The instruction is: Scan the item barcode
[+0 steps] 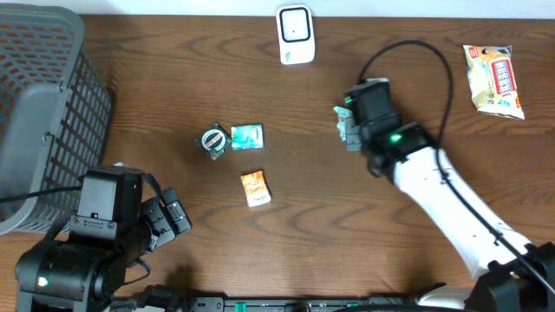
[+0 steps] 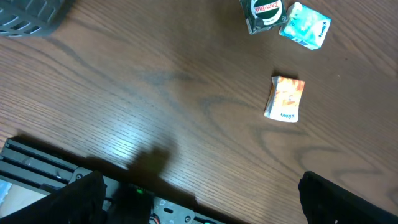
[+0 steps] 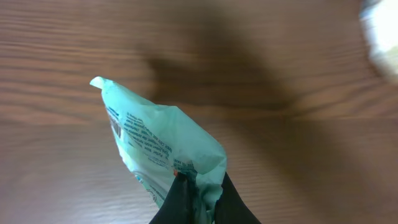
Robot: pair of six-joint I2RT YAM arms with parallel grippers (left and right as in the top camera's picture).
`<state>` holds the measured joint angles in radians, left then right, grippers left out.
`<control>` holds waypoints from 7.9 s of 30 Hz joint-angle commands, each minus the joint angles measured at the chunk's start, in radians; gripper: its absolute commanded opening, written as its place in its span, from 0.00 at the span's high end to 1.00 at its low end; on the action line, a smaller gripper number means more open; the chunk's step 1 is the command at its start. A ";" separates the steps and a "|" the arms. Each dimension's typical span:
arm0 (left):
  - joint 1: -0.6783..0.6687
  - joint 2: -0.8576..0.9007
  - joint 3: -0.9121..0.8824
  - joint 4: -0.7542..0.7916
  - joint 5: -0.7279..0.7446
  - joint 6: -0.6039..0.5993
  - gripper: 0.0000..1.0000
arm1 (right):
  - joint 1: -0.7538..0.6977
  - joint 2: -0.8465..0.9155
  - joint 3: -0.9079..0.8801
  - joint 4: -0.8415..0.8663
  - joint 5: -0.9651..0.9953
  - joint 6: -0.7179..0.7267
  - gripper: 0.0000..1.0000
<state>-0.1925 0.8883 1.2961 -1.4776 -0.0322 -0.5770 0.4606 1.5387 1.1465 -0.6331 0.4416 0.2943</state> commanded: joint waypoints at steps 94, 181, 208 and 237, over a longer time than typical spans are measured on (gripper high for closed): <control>-0.001 -0.001 -0.001 -0.003 -0.005 -0.004 0.03 | 0.032 0.397 0.182 -0.039 -0.493 0.289 0.99; -0.001 -0.001 -0.001 -0.003 -0.005 -0.005 0.03 | -0.674 0.710 1.035 -0.286 -0.897 -0.138 0.99; -0.001 -0.001 -0.001 -0.003 -0.005 -0.004 0.03 | -0.727 0.731 0.994 -0.519 -0.866 -0.356 0.51; -0.001 -0.001 -0.001 -0.003 -0.006 -0.005 0.02 | 0.138 0.740 0.991 -0.293 -0.665 -0.295 0.44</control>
<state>-0.1925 0.8883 1.2961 -1.4776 -0.0322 -0.5770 0.5529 2.2677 2.1452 -0.9401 -0.3737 -0.0448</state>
